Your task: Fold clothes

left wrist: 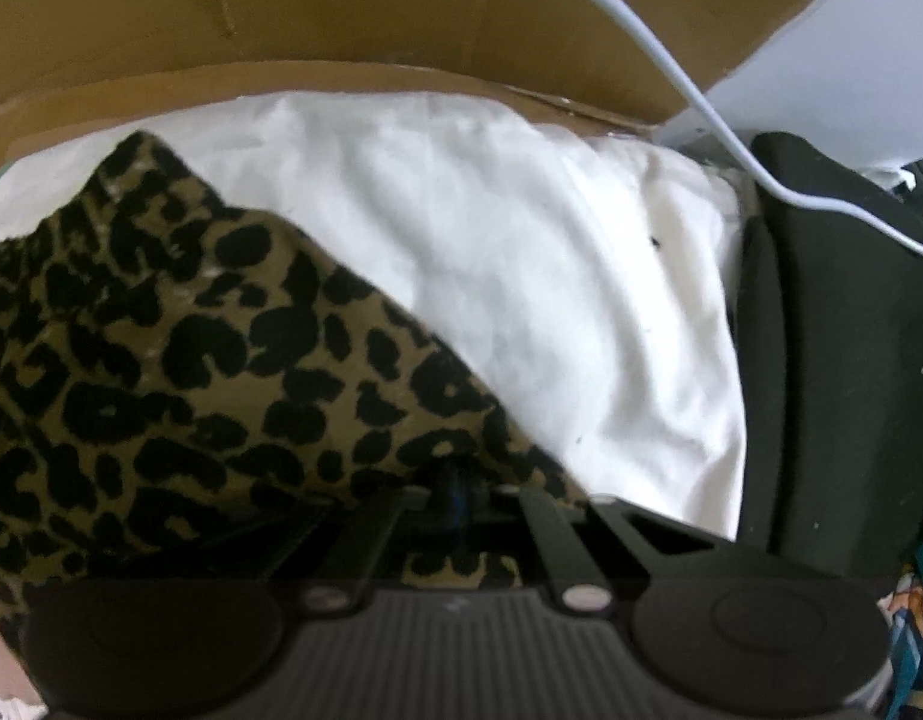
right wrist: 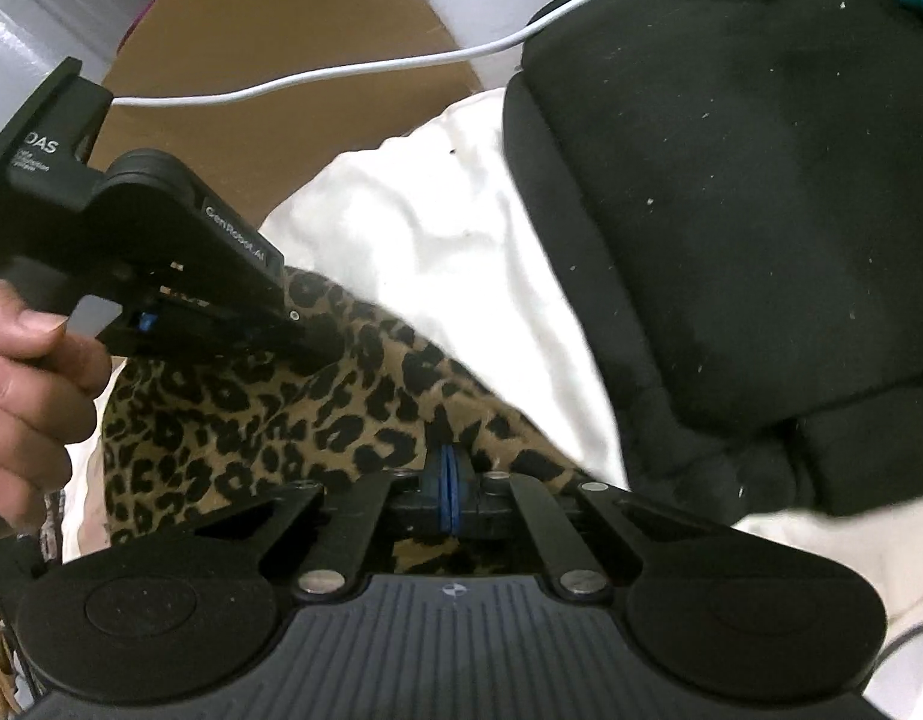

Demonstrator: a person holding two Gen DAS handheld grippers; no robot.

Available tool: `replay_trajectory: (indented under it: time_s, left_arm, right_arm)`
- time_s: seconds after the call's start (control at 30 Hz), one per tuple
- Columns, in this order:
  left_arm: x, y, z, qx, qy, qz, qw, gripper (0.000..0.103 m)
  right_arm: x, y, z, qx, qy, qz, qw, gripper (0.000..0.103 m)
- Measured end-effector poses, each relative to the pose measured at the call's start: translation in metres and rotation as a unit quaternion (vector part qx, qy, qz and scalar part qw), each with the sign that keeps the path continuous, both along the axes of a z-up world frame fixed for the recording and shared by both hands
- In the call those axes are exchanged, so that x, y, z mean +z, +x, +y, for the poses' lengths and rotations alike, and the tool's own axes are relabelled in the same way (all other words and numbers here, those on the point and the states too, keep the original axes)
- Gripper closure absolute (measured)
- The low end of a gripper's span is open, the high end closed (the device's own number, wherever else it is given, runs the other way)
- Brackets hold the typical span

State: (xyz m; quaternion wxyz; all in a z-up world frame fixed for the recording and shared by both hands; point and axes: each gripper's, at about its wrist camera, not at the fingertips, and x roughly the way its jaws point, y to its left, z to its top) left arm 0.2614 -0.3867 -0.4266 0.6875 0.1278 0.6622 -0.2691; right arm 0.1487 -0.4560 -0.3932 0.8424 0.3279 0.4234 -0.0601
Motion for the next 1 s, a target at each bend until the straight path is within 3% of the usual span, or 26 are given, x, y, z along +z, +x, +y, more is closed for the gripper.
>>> replay_trajectory:
  time_s: [0.53,0.67,0.73,0.8,0.87,0.9,0.93,1.0]
  left_arm:
    - [0.000,0.005,-0.013,-0.014,-0.019,-0.013,0.9996,0.103]
    - [0.006,0.009,-0.007,-0.033,-0.041,-0.003,0.9986,0.102]
    - [0.014,0.013,0.001,-0.033,-0.048,-0.002,0.9983,0.094]
    - [0.026,0.019,0.013,-0.032,-0.048,-0.011,0.9983,0.093]
    - [0.042,0.026,0.028,-0.039,-0.045,-0.026,0.9979,0.093]
    - [0.050,0.030,0.036,-0.042,-0.044,-0.033,0.9976,0.093]
    - [0.059,0.034,0.044,-0.046,-0.043,-0.041,0.9972,0.093]
    - [0.074,0.041,0.059,-0.052,-0.039,-0.055,0.9963,0.093]
  right_arm:
    - [0.010,0.018,0.002,-0.003,-0.050,0.019,0.999,0.098]
    - [0.023,0.013,0.019,0.029,-0.049,-0.014,0.998,0.097]
    - [0.026,0.011,0.028,0.045,-0.048,-0.028,0.997,0.097]
    - [0.027,0.013,0.040,0.059,-0.046,-0.036,0.997,0.096]
    - [0.028,0.016,0.048,0.068,-0.042,-0.040,0.996,0.093]
    - [0.028,0.017,0.052,0.072,-0.040,-0.042,0.996,0.083]
    - [0.029,0.018,0.056,0.077,-0.039,-0.046,0.995,0.066]
    - [0.030,0.020,0.064,0.086,-0.044,-0.051,0.994,0.059]
